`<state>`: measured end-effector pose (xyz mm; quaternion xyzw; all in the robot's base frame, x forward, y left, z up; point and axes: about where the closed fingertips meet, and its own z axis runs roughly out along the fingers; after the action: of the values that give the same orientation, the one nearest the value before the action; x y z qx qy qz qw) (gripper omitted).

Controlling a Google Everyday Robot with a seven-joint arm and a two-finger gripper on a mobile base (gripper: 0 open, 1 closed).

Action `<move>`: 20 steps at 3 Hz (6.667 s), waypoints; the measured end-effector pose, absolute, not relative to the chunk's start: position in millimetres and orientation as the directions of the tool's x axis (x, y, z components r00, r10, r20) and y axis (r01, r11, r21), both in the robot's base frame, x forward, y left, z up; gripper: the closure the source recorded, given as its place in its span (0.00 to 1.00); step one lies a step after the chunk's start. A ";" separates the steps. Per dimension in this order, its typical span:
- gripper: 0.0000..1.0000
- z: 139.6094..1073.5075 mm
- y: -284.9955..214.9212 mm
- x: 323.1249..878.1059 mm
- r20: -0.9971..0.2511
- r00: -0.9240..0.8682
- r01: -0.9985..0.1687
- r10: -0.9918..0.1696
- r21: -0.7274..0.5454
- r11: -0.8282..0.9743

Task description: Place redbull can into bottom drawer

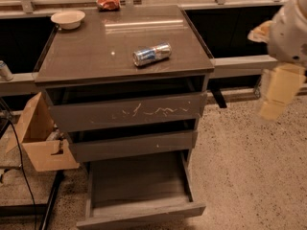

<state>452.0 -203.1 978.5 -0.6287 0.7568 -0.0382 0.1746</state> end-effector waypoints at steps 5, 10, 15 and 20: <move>0.00 990.7 -74.3 619.5 0.004 0.223 -0.883 -0.975 -0.424 -0.203; 0.00 934.3 -30.9 744.6 0.108 0.377 -0.842 -0.920 -0.374 -0.389; 0.00 859.9 -22.5 794.4 0.150 0.419 -0.862 -0.896 -0.245 -0.444; 0.00 880.3 -2.7 772.0 -0.325 0.415 -0.887 -0.850 -0.350 -0.300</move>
Offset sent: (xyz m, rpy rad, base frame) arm 0.0843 0.0717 0.0147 -0.1634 -0.1176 0.1932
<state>772.0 -2.7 880.3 -0.8052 0.5393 0.0389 0.2435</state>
